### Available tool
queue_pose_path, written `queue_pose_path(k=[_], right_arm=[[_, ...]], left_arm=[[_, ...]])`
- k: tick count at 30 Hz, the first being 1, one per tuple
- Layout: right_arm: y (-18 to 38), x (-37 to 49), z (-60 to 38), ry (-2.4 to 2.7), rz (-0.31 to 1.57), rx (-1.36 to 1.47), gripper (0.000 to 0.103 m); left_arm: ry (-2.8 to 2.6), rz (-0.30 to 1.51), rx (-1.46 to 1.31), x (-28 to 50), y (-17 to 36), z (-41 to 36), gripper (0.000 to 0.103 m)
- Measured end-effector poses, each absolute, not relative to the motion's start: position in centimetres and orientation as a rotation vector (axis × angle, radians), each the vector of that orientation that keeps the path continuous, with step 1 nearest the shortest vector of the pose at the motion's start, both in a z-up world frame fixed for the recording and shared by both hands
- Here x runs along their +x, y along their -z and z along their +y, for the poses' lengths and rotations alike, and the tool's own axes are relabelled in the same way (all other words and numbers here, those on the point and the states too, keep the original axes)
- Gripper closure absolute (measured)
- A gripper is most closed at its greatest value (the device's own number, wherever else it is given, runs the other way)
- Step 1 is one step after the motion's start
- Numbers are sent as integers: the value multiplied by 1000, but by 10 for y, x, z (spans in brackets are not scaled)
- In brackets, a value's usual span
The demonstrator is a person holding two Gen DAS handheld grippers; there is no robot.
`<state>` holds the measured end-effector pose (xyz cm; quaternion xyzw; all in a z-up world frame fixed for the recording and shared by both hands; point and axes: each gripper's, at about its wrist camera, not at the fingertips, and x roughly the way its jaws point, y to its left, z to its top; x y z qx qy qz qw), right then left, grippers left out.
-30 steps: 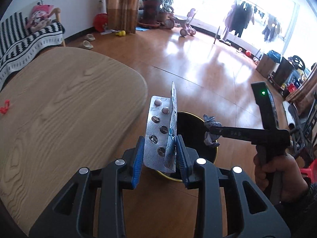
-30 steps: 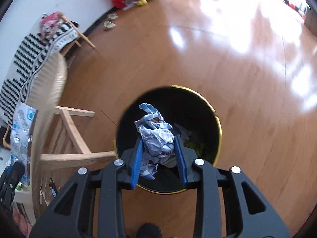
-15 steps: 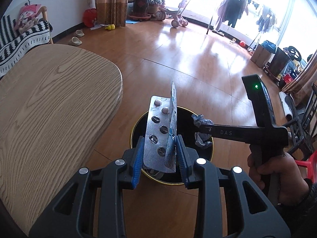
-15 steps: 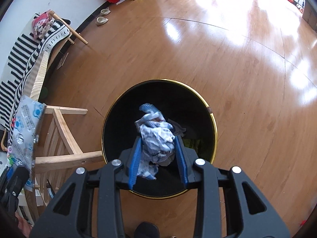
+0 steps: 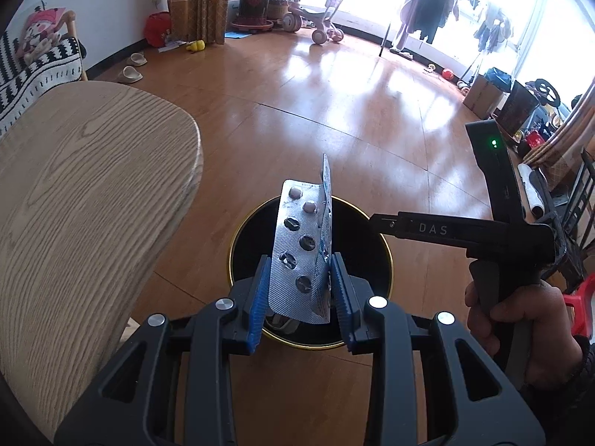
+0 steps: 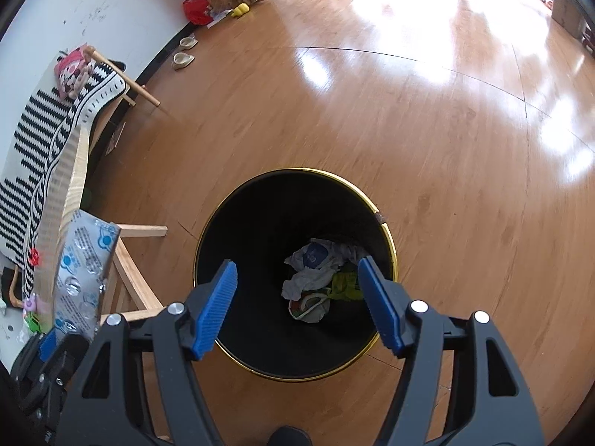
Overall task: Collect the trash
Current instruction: 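Carry blister pack and foil to the bin and release both into it, then return to the table and grasp the blue-and-foil wrapper with the left tool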
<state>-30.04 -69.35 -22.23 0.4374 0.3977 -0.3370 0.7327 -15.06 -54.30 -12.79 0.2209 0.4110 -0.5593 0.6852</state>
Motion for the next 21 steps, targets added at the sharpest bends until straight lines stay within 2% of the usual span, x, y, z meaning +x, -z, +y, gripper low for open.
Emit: queue_pose_path(k=[1,2,3,5,14,18,20,21], right_arm=[[221,-301,-695,746,872,961,37],[220,-302,-695,756,869,956,37],[220,-302,-696,759,868,955,37],[221,-303,-696,759,870,957,37],[212,-294,-686,758,878,912,37],[199,-280,-673,752,891,846,35],[185,-270,-664,750,889,805,27],[176,-265,-658,748,878,784,27]], left_arm=[[1260,914,501,-151,128,-545,71],[1255,904,507,-151,128,-546,66],[1256,900,509,-152,128,-546,58],[1262,887,501,-151,127,-543,49],[1255,863,465,-136,111,-523,37],[1232,820,445,-119,89,-491,23],[1197,790,436,-108,76,-472,17],[1162,771,420,-97,66,-456,13]])
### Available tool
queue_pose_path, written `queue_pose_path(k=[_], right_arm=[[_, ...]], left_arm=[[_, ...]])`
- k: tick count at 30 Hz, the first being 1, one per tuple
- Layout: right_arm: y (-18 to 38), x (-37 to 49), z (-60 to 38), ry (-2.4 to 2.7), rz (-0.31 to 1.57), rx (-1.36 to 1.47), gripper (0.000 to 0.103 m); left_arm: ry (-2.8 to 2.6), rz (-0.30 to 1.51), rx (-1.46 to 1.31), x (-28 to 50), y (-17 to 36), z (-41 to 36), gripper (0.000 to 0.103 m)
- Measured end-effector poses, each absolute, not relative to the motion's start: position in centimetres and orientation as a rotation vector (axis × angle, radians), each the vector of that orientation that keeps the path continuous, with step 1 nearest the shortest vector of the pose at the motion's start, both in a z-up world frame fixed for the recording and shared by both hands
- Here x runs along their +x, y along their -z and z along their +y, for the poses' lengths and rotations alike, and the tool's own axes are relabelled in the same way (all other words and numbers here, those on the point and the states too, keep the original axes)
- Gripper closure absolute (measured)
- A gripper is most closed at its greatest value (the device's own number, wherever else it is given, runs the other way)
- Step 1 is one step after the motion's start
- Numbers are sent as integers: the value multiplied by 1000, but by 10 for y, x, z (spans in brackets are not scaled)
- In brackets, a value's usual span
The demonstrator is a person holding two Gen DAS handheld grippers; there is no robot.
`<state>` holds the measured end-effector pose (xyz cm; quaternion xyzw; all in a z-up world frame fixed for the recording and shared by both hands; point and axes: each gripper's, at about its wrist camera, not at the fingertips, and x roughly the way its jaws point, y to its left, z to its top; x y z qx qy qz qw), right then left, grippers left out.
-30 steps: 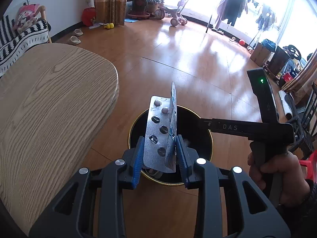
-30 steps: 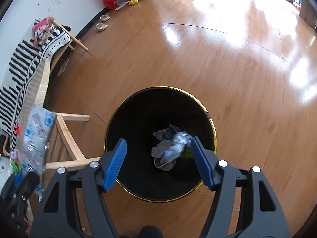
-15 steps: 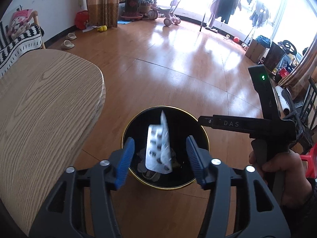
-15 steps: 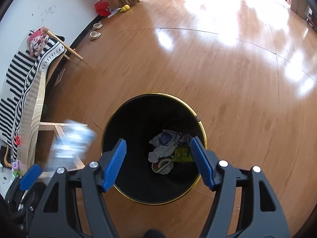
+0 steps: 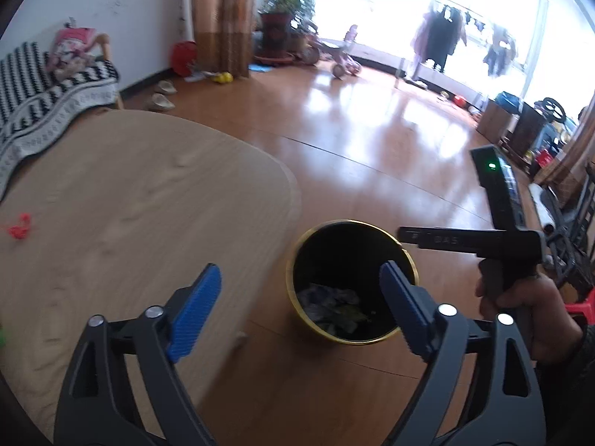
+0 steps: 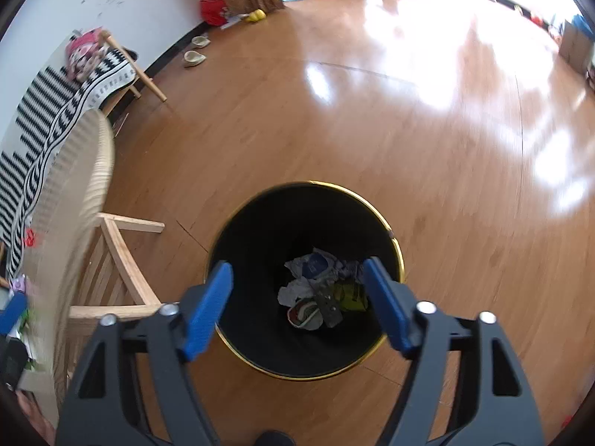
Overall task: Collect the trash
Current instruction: 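Return to the table and grasp the blue-and-foil wrapper with the left tool, then grasp the white-green packet with the right tool and lift it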
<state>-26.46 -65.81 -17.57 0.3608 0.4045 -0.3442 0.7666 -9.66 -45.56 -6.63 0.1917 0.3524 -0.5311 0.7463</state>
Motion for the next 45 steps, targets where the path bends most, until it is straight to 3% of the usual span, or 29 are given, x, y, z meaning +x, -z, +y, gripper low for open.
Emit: queue_pose_path(k=[6,8,19,26,34,37,39,40,42,45], right_arm=[[122,-218,-606,665,815,669,24],[106,-194,-581,610,807,623,19],[65,-28,-414,262,875,427,18],[52,44,-298,74,913,322,18],[57,77,-222,-8,956,271,16],[61,86,-212,-22,969,278,16],[62,90,-206,-31,970,275,16],[62,93,-201,-37,972,269,16],[65,100,-193,-39,978,256,16],[70,107,-185,-51,989,248,16]], left_arm=[[983,773,249,-28,28,-354,11],[891,769,202,-4,21,-312,10],[399,842,13,100,27,-91,10],[278,881,16,134,53,-20,10],[226,915,48,169,88,-11,10],[218,926,63,177,97,-13,20],[227,936,52,181,100,-13,40],[227,935,47,181,99,-13,44],[240,939,41,182,98,-13,75],[228,948,21,179,95,-7,76]])
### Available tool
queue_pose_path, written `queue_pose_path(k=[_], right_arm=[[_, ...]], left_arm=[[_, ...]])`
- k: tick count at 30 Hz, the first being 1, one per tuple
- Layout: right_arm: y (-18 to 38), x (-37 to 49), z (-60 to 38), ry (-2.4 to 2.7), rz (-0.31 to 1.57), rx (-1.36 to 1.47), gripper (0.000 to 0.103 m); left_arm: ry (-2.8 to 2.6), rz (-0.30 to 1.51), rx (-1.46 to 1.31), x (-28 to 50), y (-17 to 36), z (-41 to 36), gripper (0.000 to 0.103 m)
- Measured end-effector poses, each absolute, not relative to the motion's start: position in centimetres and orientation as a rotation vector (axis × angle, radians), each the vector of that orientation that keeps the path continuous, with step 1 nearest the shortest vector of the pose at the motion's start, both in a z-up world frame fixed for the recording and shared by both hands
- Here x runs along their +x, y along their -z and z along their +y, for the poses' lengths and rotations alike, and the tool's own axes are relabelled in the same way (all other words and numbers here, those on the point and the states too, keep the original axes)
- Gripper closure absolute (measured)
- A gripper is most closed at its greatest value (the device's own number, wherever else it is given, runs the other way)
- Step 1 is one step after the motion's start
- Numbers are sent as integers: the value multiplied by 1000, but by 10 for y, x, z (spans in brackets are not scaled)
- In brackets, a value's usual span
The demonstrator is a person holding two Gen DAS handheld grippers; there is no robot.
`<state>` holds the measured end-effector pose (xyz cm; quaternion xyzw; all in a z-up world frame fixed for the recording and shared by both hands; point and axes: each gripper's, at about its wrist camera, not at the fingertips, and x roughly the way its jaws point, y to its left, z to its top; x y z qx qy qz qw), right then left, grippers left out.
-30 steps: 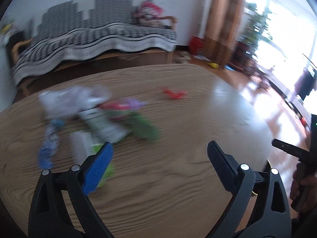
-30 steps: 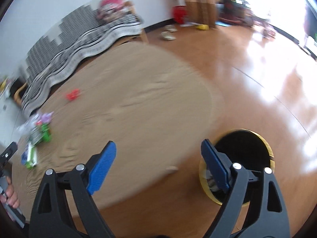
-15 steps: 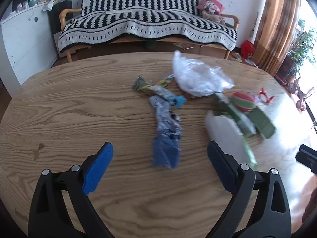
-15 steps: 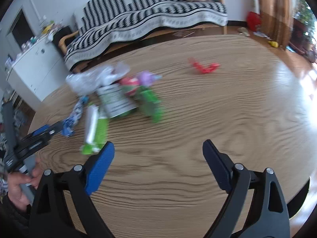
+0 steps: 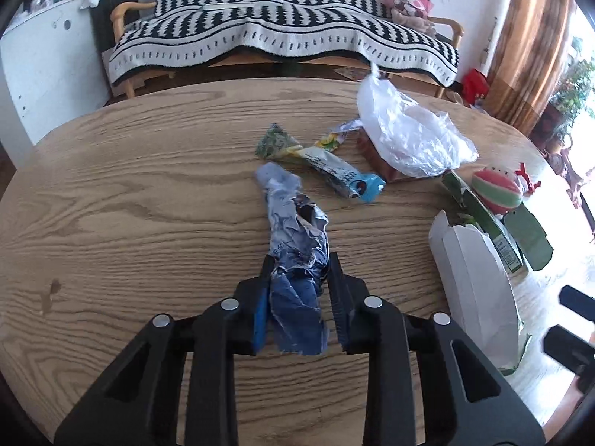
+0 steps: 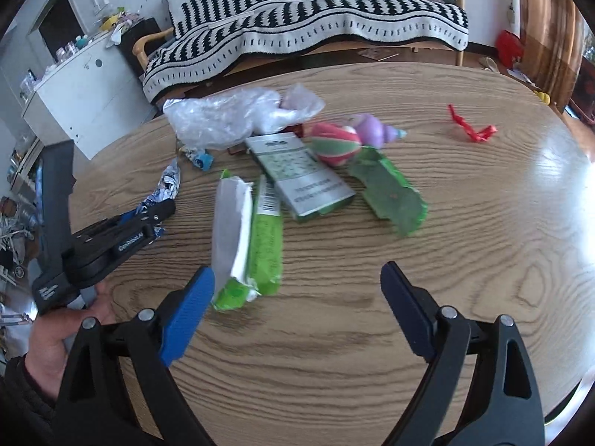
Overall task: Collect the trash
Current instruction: 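Grasp the white-green packet with the right tool and lift it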
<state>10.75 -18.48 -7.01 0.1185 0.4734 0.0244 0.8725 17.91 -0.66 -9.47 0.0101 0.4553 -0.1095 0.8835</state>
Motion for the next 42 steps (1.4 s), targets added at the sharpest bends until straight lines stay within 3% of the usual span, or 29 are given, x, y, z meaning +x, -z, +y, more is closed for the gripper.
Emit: queue_pose_path(k=[12,13,14,15,16,17,27,42], right_arm=[[96,147,-136,-67,1065,160,16],[99,148,-135,-56,1073,152,20],[100,148,-134,-59,1078,150,37],[100,146,-133,-62,1075,139,44],[98,144,-133,-74,1072,137,61],[96,141,-134,-89,1070,149,65],[63,90,-174,-146,965,159,67],[53,-40,-409,238,845,303,67]], left_arm=[[106,949,-62,171,75,30,76],[102,955,-62,170,75,30,76],[101,959,-62,170,75,29,77],[101,962,-64,169,75,29,76],[101,965,-63,168,74,27,76],[101,965,-62,166,74,26,76],[151,932,-51,148,55,-4,76],[466,851,60,87,32,-169,77]])
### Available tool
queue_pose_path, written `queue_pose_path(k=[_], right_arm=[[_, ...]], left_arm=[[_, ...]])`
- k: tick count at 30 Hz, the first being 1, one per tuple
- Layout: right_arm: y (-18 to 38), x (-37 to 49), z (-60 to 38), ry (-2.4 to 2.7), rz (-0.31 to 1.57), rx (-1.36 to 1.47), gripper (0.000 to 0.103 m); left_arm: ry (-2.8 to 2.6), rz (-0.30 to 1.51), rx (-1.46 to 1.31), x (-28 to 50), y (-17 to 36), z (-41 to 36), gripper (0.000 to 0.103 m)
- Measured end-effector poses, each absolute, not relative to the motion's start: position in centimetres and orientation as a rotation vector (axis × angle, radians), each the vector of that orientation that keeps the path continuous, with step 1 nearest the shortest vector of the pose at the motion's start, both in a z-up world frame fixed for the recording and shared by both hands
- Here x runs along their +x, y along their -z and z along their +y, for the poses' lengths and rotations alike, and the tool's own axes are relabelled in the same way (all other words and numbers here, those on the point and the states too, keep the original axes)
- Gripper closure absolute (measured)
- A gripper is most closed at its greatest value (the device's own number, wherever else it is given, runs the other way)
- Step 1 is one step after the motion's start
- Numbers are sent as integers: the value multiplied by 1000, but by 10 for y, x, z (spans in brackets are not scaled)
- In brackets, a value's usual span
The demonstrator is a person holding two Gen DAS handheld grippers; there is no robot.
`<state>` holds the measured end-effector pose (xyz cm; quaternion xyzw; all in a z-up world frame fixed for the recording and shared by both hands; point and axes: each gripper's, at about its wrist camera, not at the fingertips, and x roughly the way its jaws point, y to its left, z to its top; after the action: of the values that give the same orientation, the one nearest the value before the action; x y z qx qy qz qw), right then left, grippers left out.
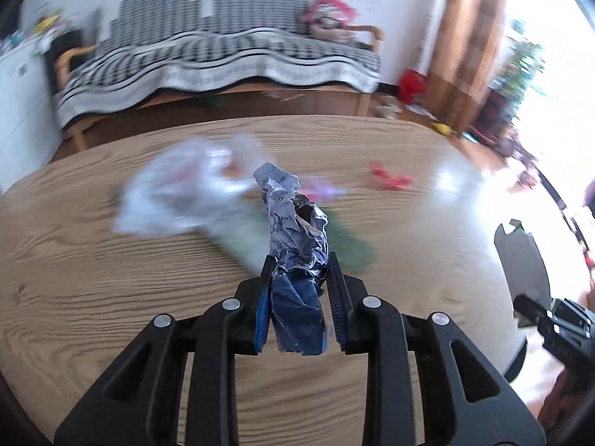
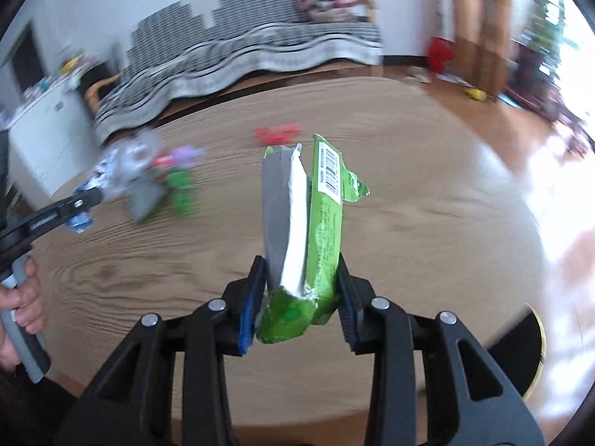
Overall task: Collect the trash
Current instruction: 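Grasp the white-green packet with the right tool and lift it, then carry wrapper and packet to the black bin and open both tools over it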
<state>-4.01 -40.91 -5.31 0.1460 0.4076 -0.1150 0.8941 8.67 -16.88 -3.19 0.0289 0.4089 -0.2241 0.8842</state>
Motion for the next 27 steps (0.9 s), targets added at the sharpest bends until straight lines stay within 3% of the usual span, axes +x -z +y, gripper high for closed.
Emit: queue_pose_path(k=[16,27], right_arm=[[131,-225,-610,687,860,573,67],[201,-281,-668,759,962,760,67]], left_arm=[[1040,787,273,-67,58,-420,77],[1225,805,423,-133,93,-498,77]])
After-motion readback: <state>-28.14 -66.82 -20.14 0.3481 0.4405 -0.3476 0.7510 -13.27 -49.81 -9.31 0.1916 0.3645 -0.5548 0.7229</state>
